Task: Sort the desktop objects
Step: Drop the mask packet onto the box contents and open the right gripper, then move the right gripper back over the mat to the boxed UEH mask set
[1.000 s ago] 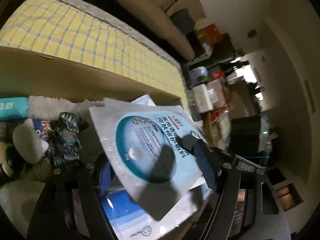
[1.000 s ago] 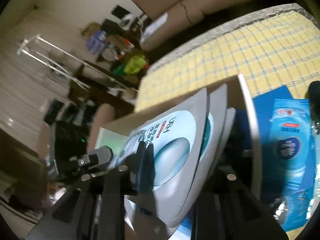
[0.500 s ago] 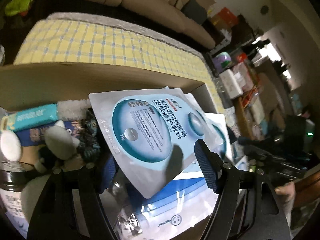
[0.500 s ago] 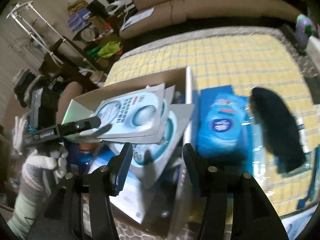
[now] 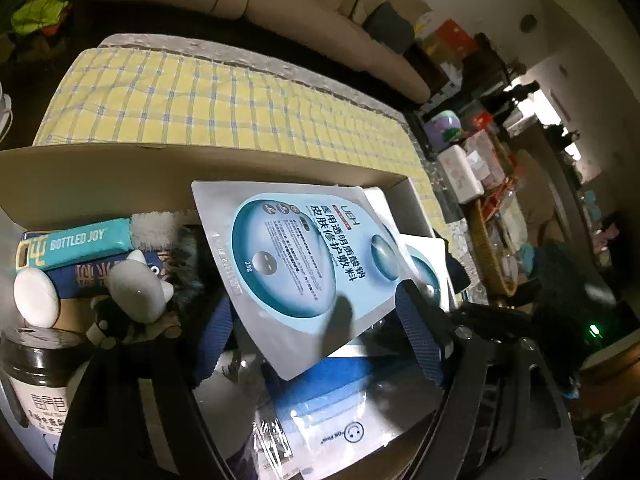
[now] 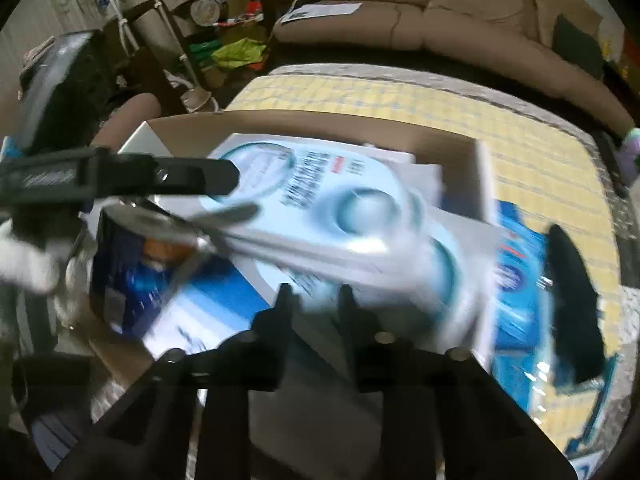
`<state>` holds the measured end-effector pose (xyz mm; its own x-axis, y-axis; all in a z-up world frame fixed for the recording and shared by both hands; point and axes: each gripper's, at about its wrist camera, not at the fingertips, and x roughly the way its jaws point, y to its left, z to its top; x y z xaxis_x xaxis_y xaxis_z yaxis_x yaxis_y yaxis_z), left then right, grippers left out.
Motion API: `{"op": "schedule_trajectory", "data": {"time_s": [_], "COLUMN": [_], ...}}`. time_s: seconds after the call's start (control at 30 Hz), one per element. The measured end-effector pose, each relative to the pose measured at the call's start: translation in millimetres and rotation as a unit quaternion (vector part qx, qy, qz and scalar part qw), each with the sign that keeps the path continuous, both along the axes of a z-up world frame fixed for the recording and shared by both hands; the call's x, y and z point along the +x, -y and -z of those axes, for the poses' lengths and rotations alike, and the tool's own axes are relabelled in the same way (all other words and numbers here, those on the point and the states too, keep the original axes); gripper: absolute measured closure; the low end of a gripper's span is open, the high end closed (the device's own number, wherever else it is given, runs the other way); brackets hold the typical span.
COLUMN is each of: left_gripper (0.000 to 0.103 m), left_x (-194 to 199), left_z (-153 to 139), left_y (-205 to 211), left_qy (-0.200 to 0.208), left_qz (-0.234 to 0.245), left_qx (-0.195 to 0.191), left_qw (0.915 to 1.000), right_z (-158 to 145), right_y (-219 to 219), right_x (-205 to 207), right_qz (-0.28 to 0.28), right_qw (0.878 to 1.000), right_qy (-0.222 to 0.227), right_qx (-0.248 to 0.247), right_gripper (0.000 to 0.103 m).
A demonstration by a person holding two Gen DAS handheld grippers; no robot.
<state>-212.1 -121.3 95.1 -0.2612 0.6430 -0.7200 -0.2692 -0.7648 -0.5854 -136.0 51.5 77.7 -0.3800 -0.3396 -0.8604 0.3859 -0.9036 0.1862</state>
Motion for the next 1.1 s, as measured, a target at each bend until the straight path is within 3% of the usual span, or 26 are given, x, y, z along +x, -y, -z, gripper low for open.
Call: {"op": "schedule_trajectory", "data": {"time_s": [0.1, 0.27, 0.47, 0.57, 0.7, 0.93, 1.1], "left_gripper": [0.025, 0.021, 0.011, 0.001, 0.0, 0.0, 0.0], "left_x": [1.0, 11.1, 36.9, 56.1, 85.0, 116.0, 129.3], "left_z": [-2.6, -12.2, -23.2, -26.1, -35.9, -75.1, -81.8], "left_y": [3.3, 0.4, -3.9, -12.9, -25.8, -7.5, 16.6], "left_qy": [0.001, -0.009, -0.021, -0.031, -0.054, -0.1, -0.121], "left_qz": [0.004, 0.02, 0.031, 0.043, 0.063, 0.041, 0.003], "left_qx": [0.006, -0.003, -0.009, -0.041, -0.097, -0.057, -0.013], "left_qw": [1.0, 0.9998, 0.9993, 0.9978, 0.9918, 0.9925, 0.9926], "right_z": [8.2, -13.6, -48.5, -53.7, -55.2, -57.4, -40.0], "right_y": [3.5, -16.5, -66.0, -83.4, -94.2, -88.9, -76.3], "right_x": [-15.8, 0.7, 44.0, 58.9, 74.3, 79.7, 54.9], "right_qz": [0.015, 0.014, 0.045, 0.065, 0.081, 0.096, 0.118], "right_qw": [0.999, 0.999, 0.999, 0.997, 0.996, 0.994, 0.992], "right_qy": [0.028, 0.02, -0.025, -0.03, -0.029, -0.041, -0.023], "right_qx": [-0.014, -0.024, 0.006, 0.001, -0.016, -0.039, -0.045], "right_gripper": [0.084, 0.082, 0.064, 0.06, 0.059, 0.053, 0.053]}}
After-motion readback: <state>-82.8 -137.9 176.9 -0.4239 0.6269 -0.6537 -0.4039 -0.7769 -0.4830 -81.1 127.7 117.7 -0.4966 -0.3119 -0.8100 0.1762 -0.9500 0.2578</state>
